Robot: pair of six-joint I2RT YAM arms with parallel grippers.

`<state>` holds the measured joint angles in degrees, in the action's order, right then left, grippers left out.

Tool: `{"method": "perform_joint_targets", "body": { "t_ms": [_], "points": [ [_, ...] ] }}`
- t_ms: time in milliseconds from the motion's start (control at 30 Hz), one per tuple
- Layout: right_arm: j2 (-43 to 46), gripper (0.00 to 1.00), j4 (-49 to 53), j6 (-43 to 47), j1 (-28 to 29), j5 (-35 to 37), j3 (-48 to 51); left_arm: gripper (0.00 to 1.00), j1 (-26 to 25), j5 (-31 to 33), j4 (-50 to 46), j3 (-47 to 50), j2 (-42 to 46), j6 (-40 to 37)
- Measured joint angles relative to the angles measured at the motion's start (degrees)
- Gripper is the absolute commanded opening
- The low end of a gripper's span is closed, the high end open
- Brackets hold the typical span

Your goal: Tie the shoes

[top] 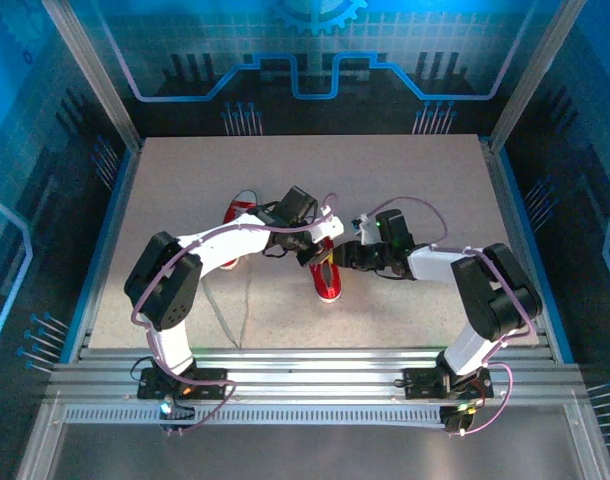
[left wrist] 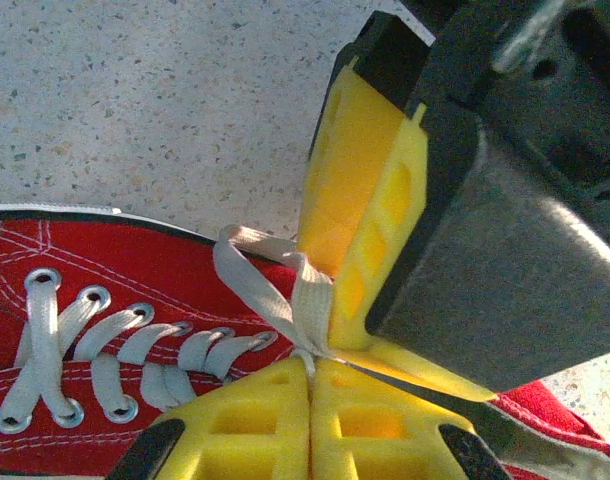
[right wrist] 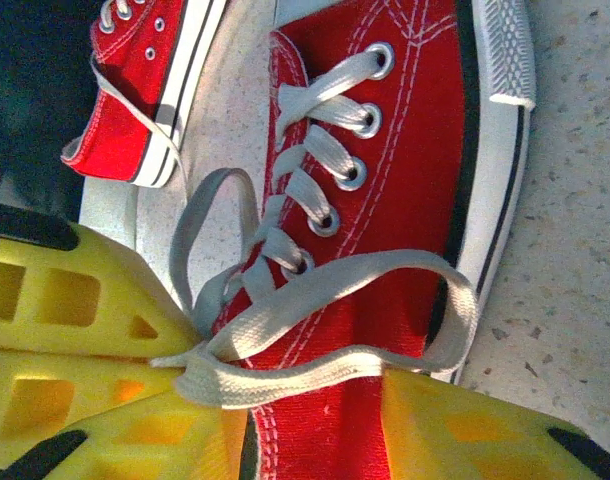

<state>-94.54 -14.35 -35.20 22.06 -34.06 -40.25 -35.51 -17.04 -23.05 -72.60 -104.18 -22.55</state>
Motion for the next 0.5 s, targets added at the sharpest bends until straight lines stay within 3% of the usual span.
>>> {"method": "perform_joint_targets", "body": {
  "t_ms": [500],
  "points": [
    [1.0,0.38,-4.5,-2.7,-1.9,-4.7,0.2,0.07,1.3,-2.4,0.5,0.0,0.0,1.7]
  ]
}}
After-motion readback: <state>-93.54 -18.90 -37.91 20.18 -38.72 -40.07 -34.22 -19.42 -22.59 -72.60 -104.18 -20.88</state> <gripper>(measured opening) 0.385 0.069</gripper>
